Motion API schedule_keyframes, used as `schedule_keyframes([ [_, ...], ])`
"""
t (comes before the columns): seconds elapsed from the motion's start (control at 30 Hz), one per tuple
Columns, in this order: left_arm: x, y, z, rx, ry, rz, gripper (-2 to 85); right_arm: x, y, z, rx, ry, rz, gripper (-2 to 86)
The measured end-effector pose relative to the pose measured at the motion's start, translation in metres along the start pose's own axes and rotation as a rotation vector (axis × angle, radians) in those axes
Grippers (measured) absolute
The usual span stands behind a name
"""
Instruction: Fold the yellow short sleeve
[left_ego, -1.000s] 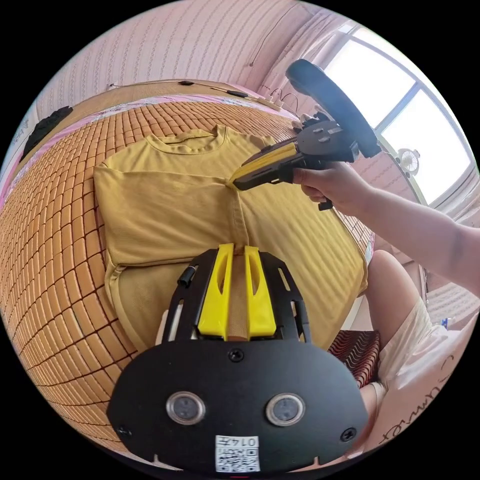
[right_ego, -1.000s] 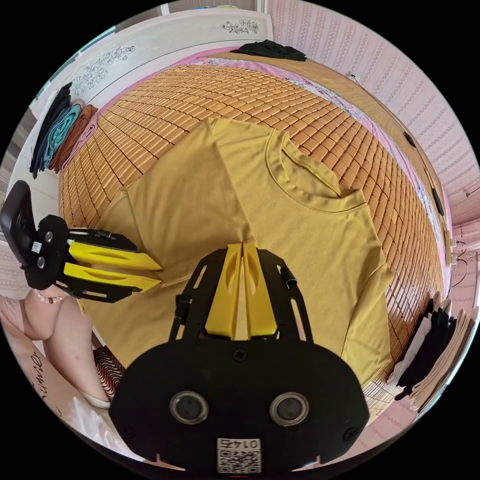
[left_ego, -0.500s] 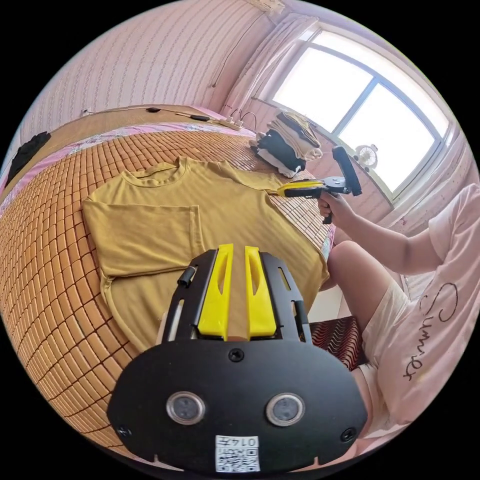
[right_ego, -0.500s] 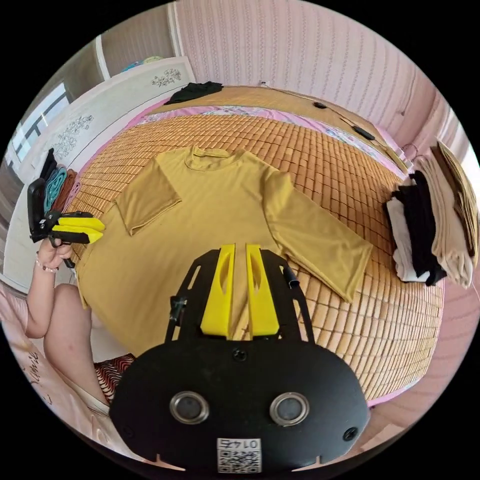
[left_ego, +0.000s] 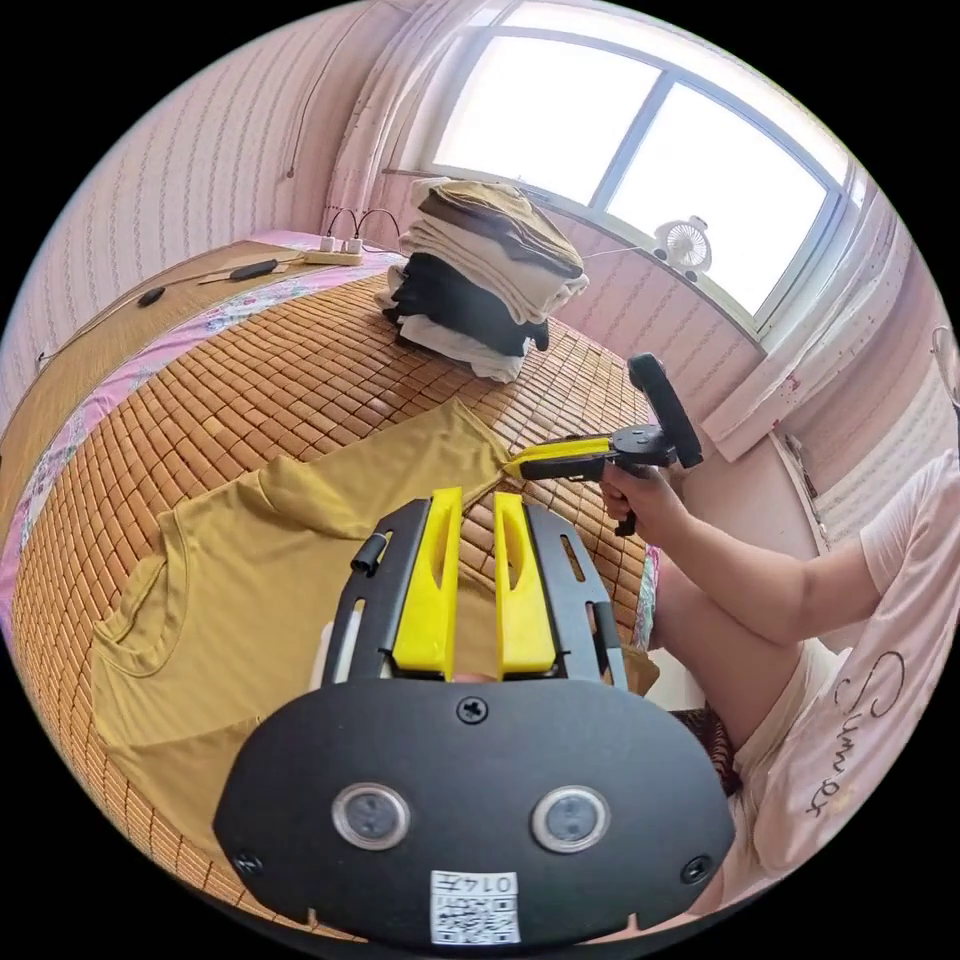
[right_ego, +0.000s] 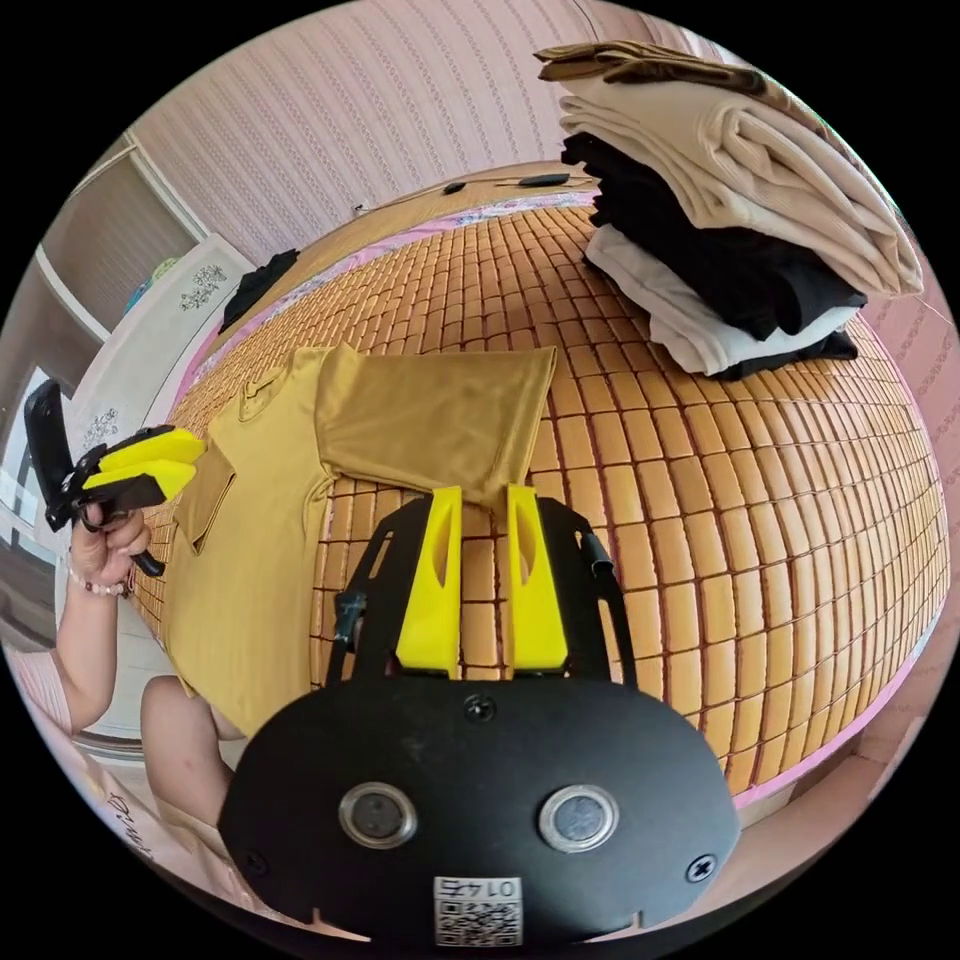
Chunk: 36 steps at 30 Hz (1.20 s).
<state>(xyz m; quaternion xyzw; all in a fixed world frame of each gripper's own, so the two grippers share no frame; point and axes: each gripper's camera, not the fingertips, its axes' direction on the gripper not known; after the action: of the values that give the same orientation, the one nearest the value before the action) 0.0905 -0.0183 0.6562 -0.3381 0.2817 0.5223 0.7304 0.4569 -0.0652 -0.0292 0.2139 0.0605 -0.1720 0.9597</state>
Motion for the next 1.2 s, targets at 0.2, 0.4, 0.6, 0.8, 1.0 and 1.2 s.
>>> schedule_keyframes([
  [0.2,0.013,-0.107,0.078,-0.132,-0.051,0.059,5.3,0.032,0.009,-0.003,-0.007,-0.082,-0.024,4.7],
  [0.4,0.015,-0.166,0.143,-0.241,-0.112,-0.023,6.2,0.072,0.013,-0.005,-0.021,-0.225,0.020,3.5],
  [0.6,0.015,-0.179,0.170,-0.326,-0.133,-0.047,2.5,0.097,0.018,-0.008,-0.022,-0.266,0.028,2.1],
  [0.8,0.005,-0.169,0.105,-0.170,-0.097,-0.108,-0.8,0.102,0.026,-0.027,0.137,-0.369,-0.045,1.4],
  [1.0,0.012,-0.081,-0.064,0.081,-0.219,-0.177,-0.4,0.036,0.034,-0.051,0.252,-0.697,-0.473,1.6],
  [1.2,-0.002,0.095,-0.120,0.017,-0.359,-0.511,4.8,-0.023,0.044,-0.001,-0.079,-0.751,-0.654,1.9],
])
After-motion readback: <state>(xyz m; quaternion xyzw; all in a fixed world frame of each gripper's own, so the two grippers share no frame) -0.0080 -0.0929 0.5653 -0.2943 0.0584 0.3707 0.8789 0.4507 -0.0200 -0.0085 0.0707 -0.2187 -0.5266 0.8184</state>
